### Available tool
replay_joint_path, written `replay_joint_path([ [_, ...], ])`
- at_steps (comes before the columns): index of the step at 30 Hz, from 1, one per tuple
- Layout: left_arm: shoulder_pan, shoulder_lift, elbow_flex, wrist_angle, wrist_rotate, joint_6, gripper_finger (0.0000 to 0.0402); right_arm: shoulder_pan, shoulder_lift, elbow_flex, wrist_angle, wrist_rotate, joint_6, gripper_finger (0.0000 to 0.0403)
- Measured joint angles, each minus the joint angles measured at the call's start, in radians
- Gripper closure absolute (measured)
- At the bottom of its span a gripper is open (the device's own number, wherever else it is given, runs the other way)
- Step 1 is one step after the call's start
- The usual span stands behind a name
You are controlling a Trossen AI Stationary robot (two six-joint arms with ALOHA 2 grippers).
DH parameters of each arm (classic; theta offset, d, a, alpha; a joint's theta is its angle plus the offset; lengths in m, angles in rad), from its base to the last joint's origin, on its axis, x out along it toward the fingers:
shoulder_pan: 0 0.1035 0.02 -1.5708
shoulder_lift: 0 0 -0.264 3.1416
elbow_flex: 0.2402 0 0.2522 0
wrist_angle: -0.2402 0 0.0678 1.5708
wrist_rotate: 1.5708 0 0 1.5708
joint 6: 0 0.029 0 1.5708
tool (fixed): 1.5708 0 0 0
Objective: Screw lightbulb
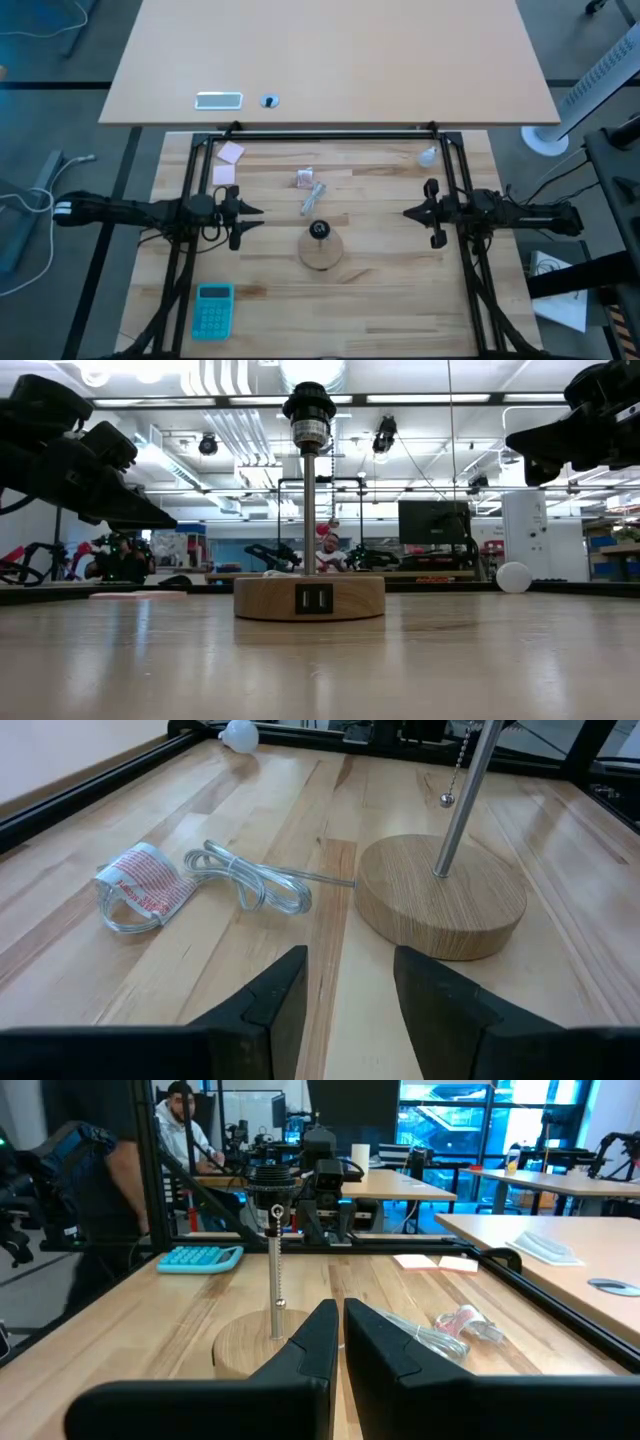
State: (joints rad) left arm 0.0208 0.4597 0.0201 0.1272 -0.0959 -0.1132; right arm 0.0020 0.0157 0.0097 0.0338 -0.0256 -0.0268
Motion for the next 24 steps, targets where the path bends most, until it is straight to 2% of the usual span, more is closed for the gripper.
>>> replay_joint_path([
  [20,0.0,0.0,0.0,0.016,0.0,0.013,0.026,0.0,0.0,0.0,0.0,0.0,0.0,0.0387],
  [24,-0.002,0.008,0.0,0.134,0.027,-0.186,0.026,0.0,0.0,0.0,0.0,0.0,0.0,0.0387],
])
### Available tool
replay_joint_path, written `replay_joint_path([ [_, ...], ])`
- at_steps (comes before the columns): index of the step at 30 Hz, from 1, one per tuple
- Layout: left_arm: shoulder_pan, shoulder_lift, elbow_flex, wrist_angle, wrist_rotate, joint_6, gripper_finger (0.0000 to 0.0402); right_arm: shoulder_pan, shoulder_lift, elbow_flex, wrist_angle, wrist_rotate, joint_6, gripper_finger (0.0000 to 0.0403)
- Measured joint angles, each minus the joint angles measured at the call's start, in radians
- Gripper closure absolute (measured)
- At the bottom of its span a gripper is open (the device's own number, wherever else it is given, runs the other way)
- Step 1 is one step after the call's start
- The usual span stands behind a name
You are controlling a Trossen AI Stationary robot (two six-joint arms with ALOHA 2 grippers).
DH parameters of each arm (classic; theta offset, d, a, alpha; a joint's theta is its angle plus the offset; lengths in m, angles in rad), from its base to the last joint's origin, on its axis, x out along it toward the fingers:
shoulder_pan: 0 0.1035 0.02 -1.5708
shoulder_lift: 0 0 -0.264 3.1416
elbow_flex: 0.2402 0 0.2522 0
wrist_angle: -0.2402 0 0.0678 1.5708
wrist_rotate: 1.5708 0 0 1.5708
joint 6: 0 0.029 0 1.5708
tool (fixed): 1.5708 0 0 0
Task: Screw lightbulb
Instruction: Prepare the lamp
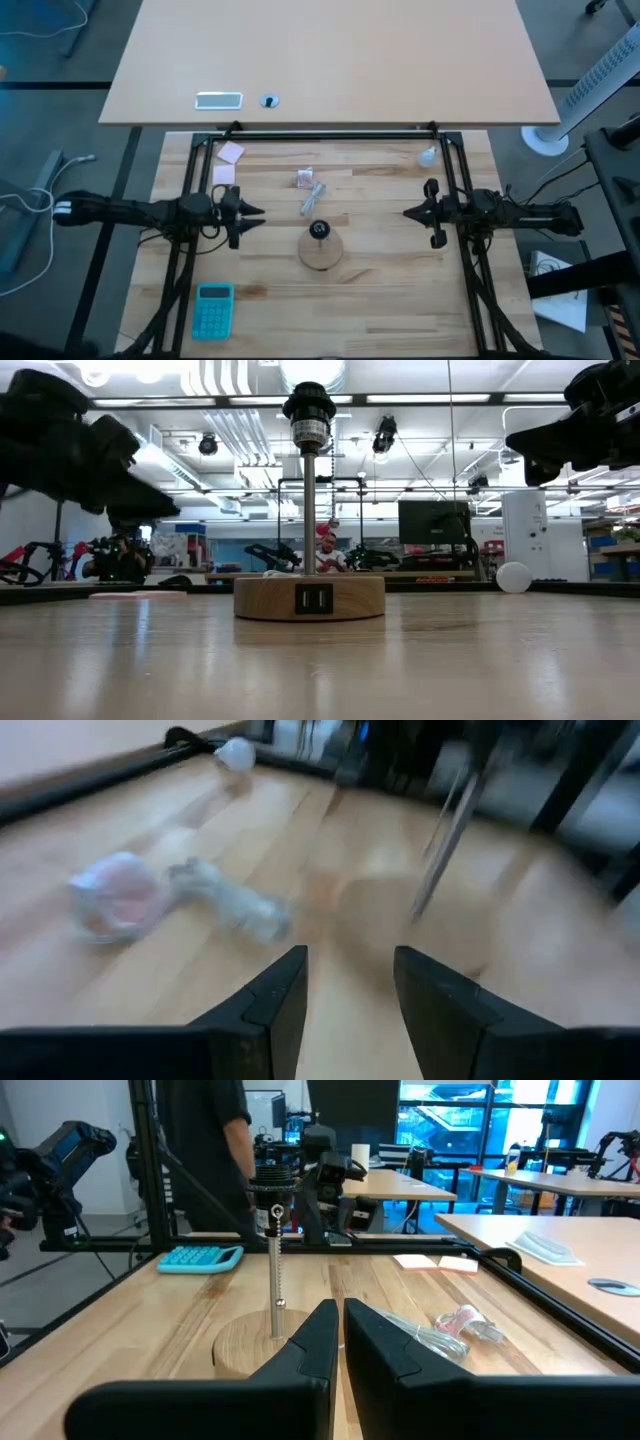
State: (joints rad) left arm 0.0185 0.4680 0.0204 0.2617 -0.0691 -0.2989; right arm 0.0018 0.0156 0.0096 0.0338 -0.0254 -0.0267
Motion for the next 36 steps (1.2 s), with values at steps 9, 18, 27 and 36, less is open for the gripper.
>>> replay_joint_path([
  [9,-0.001,0.043,0.0,0.479,-0.001,-0.061,0.026,0.0,0.0,0.0,0.0,0.0,0.0,0.0387],
  [18,-0.005,0.099,0.0,0.76,0.105,-0.097,0.026,0.0,0.0,0.0,0.0,0.0,0.0,0.0387],
  [27,-0.107,0.24,0.0,0.758,0.11,-0.093,0.026,0.0,0.0,0.0,0.0,0.0,0.0,0.0387],
  [36,-0.308,0.54,0.052,0.744,-0.105,-0.061,0.026,0.0,0.0,0.0,0.0,0.0,0.0,0.0387],
])
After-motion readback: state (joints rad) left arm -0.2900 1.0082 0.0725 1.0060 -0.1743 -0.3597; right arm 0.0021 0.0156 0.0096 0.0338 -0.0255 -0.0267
